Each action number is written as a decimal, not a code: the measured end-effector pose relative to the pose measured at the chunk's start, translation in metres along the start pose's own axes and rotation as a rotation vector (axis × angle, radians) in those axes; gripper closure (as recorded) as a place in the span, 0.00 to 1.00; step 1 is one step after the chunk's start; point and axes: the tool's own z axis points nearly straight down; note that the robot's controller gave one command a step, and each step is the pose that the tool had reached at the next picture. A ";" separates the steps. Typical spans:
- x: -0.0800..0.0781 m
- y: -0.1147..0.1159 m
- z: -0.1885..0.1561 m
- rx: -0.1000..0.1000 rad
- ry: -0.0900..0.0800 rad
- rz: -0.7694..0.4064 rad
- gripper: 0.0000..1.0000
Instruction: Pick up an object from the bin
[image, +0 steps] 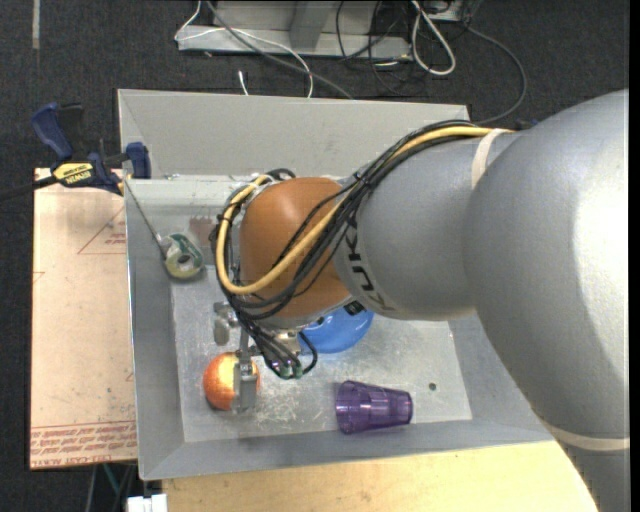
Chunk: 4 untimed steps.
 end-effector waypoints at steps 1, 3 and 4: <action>-0.004 -0.015 0.030 0.003 0.017 -0.025 0.00; -0.002 -0.003 0.059 0.001 0.009 0.081 1.00; -0.002 -0.003 0.059 0.001 0.009 0.082 1.00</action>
Offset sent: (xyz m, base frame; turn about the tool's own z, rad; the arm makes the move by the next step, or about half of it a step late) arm -0.0103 -0.0112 -0.0598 0.1944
